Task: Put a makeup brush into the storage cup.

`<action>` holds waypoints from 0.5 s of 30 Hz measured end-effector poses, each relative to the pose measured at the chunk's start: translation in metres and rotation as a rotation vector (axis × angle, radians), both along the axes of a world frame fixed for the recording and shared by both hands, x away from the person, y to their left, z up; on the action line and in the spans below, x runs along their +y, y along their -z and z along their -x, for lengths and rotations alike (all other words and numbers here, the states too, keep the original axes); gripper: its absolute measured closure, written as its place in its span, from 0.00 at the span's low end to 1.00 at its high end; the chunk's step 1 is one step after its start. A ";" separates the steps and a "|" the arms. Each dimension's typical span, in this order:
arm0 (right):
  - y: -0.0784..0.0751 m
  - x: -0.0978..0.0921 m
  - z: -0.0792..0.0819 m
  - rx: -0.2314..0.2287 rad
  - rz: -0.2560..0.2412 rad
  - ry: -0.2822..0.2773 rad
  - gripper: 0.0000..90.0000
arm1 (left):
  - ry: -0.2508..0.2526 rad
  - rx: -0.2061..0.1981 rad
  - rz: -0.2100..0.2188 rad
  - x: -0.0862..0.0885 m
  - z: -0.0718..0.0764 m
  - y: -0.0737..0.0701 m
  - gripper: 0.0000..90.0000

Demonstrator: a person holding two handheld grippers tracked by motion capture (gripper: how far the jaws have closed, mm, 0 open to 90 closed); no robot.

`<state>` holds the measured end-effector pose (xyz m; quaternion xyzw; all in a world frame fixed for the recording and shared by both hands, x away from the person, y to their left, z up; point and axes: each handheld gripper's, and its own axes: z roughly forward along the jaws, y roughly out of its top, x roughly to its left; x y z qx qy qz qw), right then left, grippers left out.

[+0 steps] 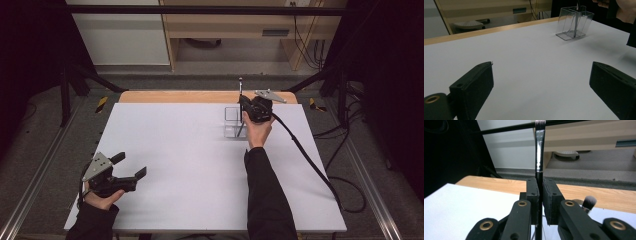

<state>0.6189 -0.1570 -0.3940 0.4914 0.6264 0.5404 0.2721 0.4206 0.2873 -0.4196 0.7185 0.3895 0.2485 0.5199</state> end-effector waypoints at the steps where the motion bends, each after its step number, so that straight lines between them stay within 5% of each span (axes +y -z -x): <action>1: 0.002 0.000 0.000 0.002 0.003 -0.002 0.93 | 0.000 0.000 0.000 0.000 0.000 0.000 0.05; 15: 0.018 0.001 0.003 0.040 0.013 0.000 0.93 | 0.001 0.001 -0.001 -0.001 0.000 0.000 0.05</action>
